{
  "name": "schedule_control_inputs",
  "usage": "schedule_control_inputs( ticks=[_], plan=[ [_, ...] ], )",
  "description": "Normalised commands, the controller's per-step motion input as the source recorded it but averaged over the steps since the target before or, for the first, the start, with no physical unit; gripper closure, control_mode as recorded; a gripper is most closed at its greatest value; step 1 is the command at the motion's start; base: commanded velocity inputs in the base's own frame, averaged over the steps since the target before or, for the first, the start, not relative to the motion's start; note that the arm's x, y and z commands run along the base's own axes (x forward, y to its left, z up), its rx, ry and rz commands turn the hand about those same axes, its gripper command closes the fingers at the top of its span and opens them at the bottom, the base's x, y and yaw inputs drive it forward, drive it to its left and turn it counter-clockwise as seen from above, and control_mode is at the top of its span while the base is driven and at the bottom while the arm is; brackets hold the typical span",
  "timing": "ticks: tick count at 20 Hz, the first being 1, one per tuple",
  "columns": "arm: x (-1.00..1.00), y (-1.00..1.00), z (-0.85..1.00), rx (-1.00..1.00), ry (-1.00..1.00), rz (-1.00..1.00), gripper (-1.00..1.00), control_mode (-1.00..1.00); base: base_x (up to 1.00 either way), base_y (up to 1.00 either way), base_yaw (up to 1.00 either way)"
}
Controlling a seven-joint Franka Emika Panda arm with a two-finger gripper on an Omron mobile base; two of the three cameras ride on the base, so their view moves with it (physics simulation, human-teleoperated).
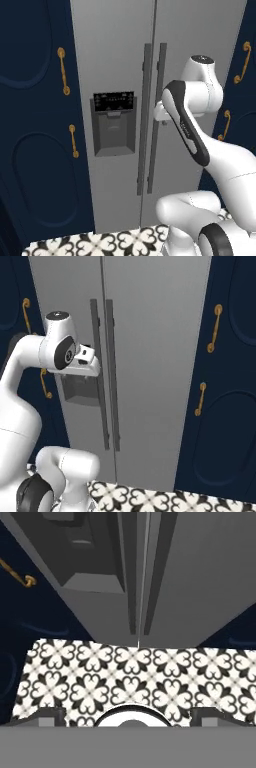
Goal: Grab a lemon wedge from the fridge and one ice cube from the ice bowl, and put them in the glass of lemonade.
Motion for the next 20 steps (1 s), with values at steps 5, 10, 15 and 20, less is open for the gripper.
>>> schedule_control_inputs(
  ticks=[5,10,15,20],
  plan=[
    [0.00,0.00,0.00,0.00,0.00,0.00,-1.00,1.00,-0.25,0.00,0.00],
    [0.00,0.00,0.00,0.00,0.00,0.00,-1.00,1.00,0.00,0.00,0.00],
    [0.00,0.00,0.00,0.00,0.00,0.00,-1.00,1.00,-0.20,0.00,0.00],
    [-0.45,-0.10,0.13,0.00,-0.23,0.00,-1.00,-1.00,-0.06,-0.01,0.00]
  ],
)
